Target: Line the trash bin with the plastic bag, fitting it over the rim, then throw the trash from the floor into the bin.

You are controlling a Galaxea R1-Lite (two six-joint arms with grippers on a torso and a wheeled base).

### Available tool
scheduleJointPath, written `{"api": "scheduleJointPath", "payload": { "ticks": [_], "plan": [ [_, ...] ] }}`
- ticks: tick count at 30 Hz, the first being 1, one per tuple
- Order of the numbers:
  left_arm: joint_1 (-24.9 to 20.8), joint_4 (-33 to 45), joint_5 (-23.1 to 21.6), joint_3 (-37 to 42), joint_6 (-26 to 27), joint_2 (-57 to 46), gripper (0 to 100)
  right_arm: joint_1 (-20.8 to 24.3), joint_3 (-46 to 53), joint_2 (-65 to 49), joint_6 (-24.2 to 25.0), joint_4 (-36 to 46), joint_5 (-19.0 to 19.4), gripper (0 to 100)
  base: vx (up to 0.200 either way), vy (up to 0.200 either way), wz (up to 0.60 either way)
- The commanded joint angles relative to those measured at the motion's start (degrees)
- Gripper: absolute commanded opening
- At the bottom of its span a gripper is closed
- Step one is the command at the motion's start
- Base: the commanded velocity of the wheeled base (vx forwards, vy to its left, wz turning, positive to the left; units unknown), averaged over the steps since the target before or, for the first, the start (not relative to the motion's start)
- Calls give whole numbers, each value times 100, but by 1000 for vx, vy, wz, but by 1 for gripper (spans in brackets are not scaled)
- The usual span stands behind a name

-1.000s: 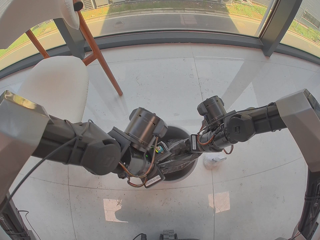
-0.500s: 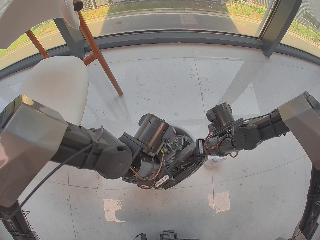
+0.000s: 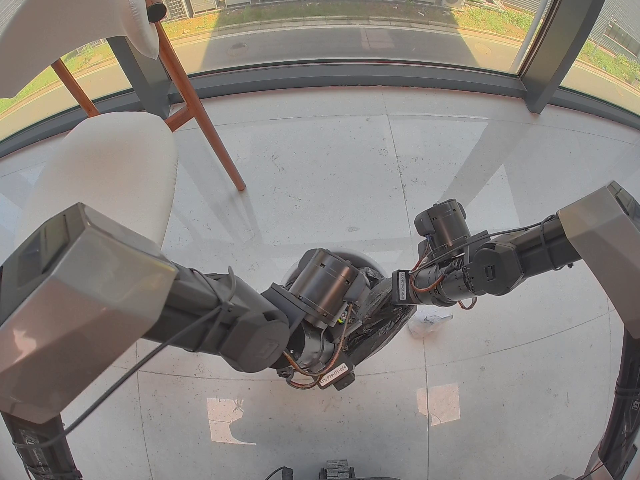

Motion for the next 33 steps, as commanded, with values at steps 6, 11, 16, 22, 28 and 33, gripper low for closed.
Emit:
{"api": "scheduleJointPath", "payload": {
  "ticks": [6,11,16,22,28,33],
  "plan": [
    [-14,-425,74,-370,-39,857,100,10,-379,38,16,-3,1,0,0,0,0],
    [153,-618,277,-687,-39,1173,100,10,-423,-15,34,-3,1,0,0,0,0],
    [347,-618,417,-1012,-56,1323,100,10,-432,-23,51,-3,1,0,0,0,0],
    [514,-627,479,-1126,-65,1323,100,19,-432,-15,51,-3,1,0,0,0,0],
    [566,-645,479,-1030,-56,1314,0,36,-432,-6,51,-3,1,0,0,0,0],
    [566,-653,461,-1065,-65,1253,0,-8,-414,-15,51,-3,1,0,0,0,0]
  ]
}}
